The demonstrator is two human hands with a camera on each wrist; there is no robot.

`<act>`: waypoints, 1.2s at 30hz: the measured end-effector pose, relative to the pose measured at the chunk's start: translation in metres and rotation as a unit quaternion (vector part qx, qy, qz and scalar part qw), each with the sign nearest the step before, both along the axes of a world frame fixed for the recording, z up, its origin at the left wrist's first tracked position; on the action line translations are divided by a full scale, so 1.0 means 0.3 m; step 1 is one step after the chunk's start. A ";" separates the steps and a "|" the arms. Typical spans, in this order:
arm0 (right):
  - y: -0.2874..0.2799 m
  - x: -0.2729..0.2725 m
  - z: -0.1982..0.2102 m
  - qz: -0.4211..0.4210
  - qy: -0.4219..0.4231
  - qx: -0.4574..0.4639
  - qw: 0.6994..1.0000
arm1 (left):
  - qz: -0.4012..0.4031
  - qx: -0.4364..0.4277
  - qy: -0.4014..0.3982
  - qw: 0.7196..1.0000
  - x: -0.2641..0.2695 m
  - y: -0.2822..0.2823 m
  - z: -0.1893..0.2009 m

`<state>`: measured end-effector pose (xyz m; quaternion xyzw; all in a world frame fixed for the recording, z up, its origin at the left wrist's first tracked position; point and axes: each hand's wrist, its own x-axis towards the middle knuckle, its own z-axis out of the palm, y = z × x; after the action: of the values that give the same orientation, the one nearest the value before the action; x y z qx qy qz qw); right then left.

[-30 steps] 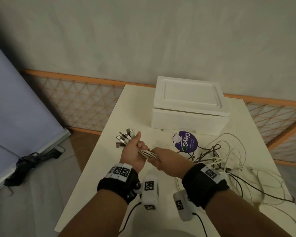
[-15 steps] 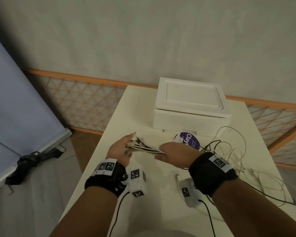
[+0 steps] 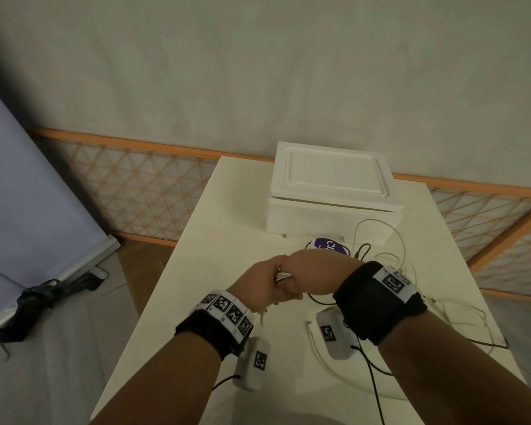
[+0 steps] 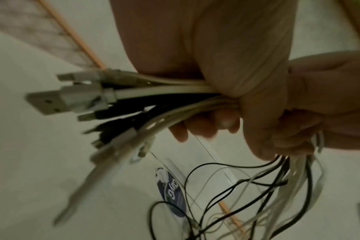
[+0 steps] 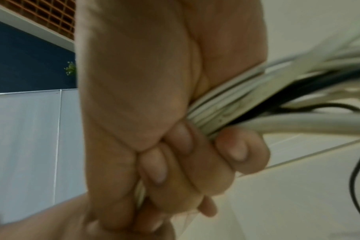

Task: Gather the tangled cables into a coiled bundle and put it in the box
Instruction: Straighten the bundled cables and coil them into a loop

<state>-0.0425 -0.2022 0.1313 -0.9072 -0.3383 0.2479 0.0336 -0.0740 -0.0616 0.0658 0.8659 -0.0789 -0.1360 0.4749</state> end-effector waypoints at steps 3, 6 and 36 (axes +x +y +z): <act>-0.034 -0.007 0.021 -0.015 0.036 0.039 0.998 | -0.017 0.014 -0.023 0.999 0.005 -0.022 0.009; -0.102 -0.003 0.028 -0.080 0.076 0.059 0.992 | 0.013 0.032 -0.057 0.998 0.024 0.022 0.013; -0.051 0.020 -0.033 -0.241 -0.001 0.334 0.911 | -0.034 -0.329 0.178 0.927 -0.094 -0.045 0.113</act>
<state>-0.0363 -0.2175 0.1214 -0.8972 -0.1726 0.1038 0.3929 -0.1020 -0.0750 0.0996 0.6195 -0.0626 -0.2704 0.7343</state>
